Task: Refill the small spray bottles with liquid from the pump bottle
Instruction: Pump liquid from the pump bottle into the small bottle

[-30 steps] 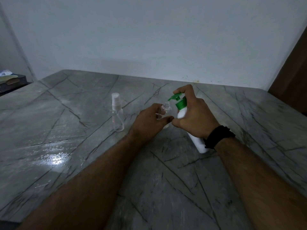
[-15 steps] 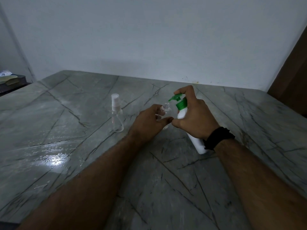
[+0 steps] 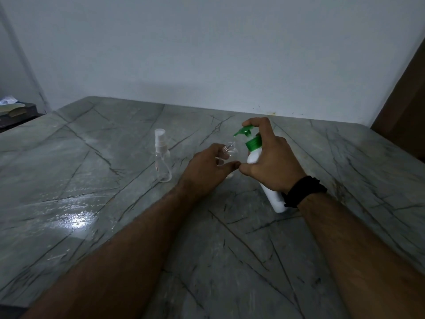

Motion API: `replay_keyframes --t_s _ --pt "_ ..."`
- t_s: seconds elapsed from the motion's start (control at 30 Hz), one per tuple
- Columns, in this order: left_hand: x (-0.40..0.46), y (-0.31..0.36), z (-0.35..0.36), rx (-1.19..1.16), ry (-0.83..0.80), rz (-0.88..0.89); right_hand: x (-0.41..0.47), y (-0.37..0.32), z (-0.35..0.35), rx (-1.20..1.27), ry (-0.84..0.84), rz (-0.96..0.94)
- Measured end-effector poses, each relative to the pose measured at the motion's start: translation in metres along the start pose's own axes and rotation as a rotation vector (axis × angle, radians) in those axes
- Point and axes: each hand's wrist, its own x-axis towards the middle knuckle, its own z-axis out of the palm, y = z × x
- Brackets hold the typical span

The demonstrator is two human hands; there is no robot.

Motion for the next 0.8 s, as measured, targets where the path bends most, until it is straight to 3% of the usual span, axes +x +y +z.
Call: replay_keyframes --t_s 0.8 --pt "0.0018 -0.0026 0.0021 -0.009 0.002 0.002 -0.0001 -0.0016 -0.0005 -0.004 -0.013 0.005"
